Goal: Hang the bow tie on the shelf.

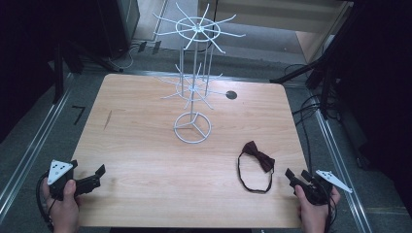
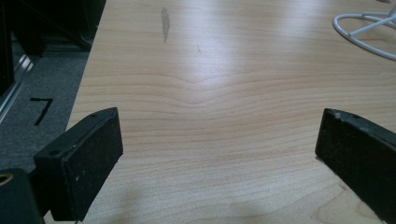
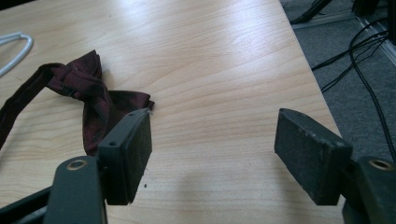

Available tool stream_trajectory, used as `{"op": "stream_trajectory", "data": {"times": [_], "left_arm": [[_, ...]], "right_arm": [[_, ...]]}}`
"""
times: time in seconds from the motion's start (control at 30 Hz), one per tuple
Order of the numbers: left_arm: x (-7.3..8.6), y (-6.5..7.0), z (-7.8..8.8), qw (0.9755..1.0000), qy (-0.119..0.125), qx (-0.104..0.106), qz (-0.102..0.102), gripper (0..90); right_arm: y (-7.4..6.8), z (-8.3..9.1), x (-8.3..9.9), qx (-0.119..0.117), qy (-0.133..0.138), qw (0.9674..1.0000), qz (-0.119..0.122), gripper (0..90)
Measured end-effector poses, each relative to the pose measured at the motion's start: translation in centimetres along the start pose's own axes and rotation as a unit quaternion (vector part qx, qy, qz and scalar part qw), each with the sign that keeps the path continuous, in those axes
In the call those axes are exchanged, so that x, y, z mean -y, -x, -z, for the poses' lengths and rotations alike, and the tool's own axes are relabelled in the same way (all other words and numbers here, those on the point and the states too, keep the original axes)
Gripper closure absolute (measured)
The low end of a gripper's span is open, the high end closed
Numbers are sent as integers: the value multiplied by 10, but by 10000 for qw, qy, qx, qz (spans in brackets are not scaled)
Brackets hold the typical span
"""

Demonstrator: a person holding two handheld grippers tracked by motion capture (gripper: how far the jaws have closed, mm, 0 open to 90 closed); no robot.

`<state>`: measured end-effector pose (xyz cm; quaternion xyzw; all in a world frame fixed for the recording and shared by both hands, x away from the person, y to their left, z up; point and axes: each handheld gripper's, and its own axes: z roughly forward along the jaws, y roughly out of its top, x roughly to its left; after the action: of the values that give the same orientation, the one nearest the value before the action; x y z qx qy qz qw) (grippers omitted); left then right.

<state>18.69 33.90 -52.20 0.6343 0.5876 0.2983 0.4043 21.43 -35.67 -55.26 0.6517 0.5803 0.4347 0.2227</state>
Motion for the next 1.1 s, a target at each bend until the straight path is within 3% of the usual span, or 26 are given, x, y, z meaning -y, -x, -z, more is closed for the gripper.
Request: {"op": "stream_trajectory", "data": {"times": [0.07, 0.27, 0.37, 0.4, 0.67, 1.1], "left_arm": [[0, 0, 0, 10000, -4, -4, 7, 14], [0, 0, 0, 10000, -24, 3, -16, 14], [0, 0, -1, 10000, -24, -2, 6, 14], [0, 0, -1, 10000, -24, -2, 6, 14], [0, 0, 0, 10000, -21, 17, -26, 14], [0, 2, -1, 9999, -64, -7, -83, 14]], "right_arm": [[-4, -2, 0, -37, -67, 9998, 170, 268], [-16, -3, -3, -195, -180, 9993, 245, 209], [-31, -5, -9, -222, -296, 9986, 372, 17], [-35, -6, -11, -313, -322, 9980, 437, 0], [-66, -17, -15, -817, -648, 9929, 580, 0], [-85, -32, -13, -784, -773, 9919, 641, 0]]}}
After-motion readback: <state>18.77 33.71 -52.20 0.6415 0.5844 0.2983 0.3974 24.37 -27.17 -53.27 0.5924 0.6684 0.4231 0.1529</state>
